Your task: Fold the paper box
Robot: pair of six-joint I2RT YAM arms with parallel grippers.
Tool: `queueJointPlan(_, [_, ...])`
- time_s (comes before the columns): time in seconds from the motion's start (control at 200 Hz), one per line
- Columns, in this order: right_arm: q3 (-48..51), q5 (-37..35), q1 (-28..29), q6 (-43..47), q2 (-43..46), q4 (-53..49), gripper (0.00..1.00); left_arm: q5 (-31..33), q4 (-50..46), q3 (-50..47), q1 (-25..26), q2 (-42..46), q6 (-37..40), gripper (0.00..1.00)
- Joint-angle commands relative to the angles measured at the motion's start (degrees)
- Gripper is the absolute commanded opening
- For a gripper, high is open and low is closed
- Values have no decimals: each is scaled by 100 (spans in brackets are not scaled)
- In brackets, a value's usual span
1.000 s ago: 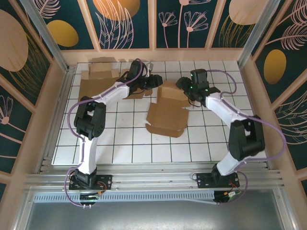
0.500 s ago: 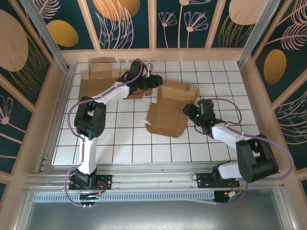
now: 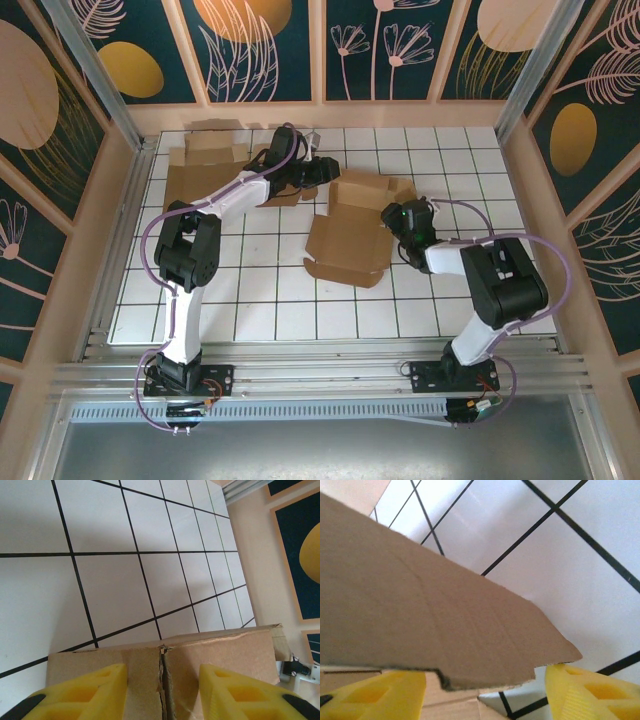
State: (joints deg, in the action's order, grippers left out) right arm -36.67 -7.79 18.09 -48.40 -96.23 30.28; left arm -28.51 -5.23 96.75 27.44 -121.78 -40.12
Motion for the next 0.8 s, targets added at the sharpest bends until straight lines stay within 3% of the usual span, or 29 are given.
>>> queueJointPlan(0.0, [-161, -257, -33, 57, -250, 601, 68, -141, -259, 63, 33, 106, 108, 42])
queueJointPlan(0.07, [-150, -114, -42, 88, -368, 850, 66, -146, -268, 64, 34, 113, 116, 42])
queueJointPlan(0.23, [-46, 217, -51, 34, -545, 1471, 48, -121, -267, 39, 33, 110, 142, 42])
queueJointPlan(0.405, [84, 432, -25, 39, -502, 1775, 39, -141, -226, 37, 42, 98, 90, 42])
queueJointPlan(0.616, [118, 1136, 29, -125, -666, 2277, 42, -163, -188, 55, 42, 79, 52, 41])
queueJointPlan(0.791, [98, 1326, 101, -240, -956, 2566, 43, -181, -180, 56, 42, 90, 40, 41])
